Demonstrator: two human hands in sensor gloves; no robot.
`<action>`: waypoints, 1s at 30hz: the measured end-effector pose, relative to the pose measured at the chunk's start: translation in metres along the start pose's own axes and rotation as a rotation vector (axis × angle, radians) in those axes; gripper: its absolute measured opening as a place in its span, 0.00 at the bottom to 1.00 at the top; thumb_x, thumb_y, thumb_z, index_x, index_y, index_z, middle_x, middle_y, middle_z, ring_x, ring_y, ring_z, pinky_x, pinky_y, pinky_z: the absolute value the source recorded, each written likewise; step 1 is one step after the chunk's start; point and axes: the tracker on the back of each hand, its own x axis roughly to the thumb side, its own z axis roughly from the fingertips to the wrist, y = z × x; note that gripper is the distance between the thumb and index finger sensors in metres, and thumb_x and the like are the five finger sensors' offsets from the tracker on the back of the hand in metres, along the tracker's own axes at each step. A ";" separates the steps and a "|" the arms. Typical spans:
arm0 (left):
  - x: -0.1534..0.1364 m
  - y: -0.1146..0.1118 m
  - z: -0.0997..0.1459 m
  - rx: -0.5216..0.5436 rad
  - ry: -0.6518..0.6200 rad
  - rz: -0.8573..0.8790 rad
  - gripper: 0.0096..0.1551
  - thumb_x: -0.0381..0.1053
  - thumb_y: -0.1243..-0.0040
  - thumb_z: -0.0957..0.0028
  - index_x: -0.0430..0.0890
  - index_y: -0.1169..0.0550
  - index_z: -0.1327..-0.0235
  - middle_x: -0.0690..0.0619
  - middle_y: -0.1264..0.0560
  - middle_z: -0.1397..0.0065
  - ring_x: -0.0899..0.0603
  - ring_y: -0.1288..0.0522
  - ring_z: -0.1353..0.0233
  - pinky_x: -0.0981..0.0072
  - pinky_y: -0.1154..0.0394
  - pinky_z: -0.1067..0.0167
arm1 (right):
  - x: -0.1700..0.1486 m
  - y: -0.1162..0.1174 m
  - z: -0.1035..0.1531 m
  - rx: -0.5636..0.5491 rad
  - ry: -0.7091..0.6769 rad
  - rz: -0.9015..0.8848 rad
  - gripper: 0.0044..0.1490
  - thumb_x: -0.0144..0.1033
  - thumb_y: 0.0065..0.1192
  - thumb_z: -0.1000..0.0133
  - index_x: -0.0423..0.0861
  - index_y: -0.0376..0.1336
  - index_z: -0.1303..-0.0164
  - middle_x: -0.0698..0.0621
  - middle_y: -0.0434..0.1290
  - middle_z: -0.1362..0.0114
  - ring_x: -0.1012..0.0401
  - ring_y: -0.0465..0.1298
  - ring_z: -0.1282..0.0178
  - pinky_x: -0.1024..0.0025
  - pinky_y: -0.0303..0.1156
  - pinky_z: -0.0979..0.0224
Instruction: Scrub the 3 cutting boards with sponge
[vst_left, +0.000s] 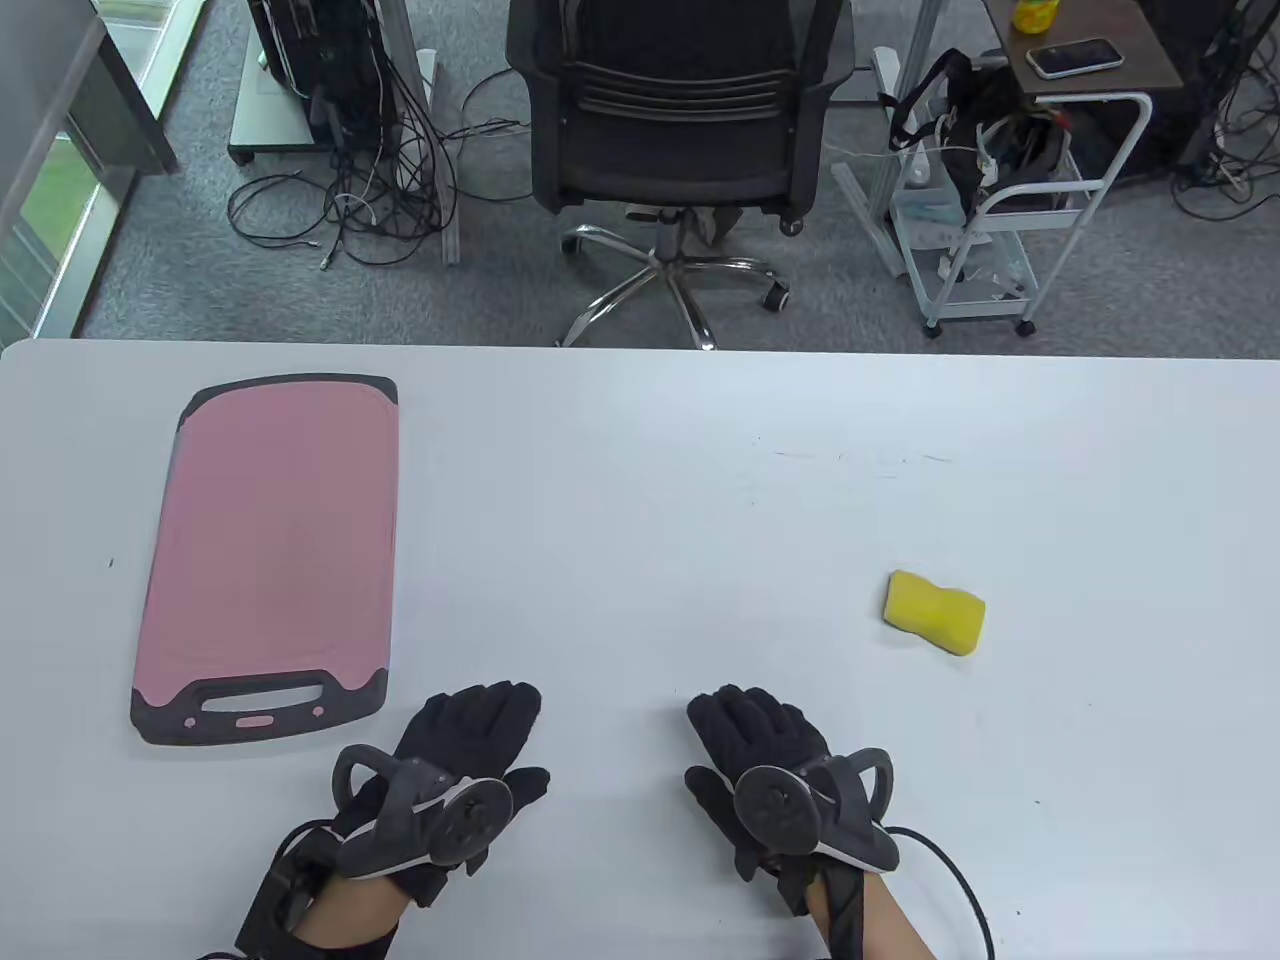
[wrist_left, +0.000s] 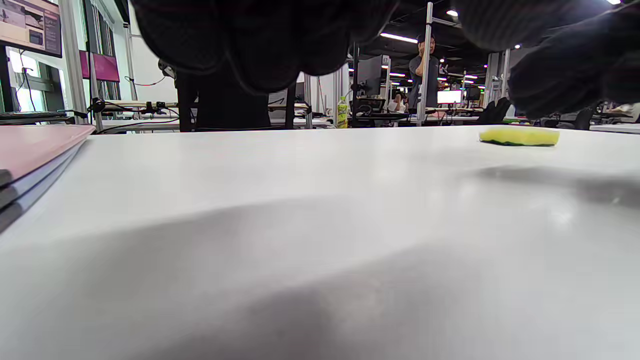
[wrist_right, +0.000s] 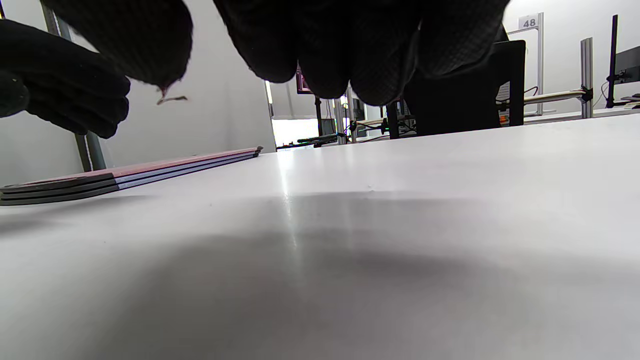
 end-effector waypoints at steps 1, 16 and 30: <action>0.000 0.000 0.000 0.000 0.000 -0.001 0.50 0.72 0.46 0.48 0.48 0.39 0.16 0.43 0.31 0.18 0.37 0.26 0.23 0.39 0.28 0.28 | 0.000 0.000 0.000 0.004 0.000 -0.001 0.44 0.58 0.59 0.45 0.48 0.57 0.21 0.44 0.61 0.20 0.46 0.64 0.23 0.45 0.62 0.25; 0.006 -0.002 -0.006 -0.015 -0.006 0.031 0.50 0.72 0.46 0.48 0.49 0.39 0.16 0.44 0.31 0.18 0.37 0.26 0.23 0.39 0.28 0.28 | -0.080 -0.029 -0.004 -0.111 0.261 0.053 0.44 0.56 0.61 0.46 0.49 0.58 0.21 0.45 0.61 0.20 0.46 0.64 0.22 0.42 0.61 0.25; -0.012 -0.007 -0.005 -0.047 0.027 0.055 0.50 0.72 0.46 0.48 0.48 0.39 0.16 0.44 0.30 0.19 0.37 0.25 0.23 0.39 0.27 0.29 | -0.202 -0.046 -0.051 0.135 0.615 0.123 0.50 0.52 0.68 0.49 0.52 0.51 0.18 0.48 0.52 0.15 0.47 0.52 0.16 0.37 0.53 0.21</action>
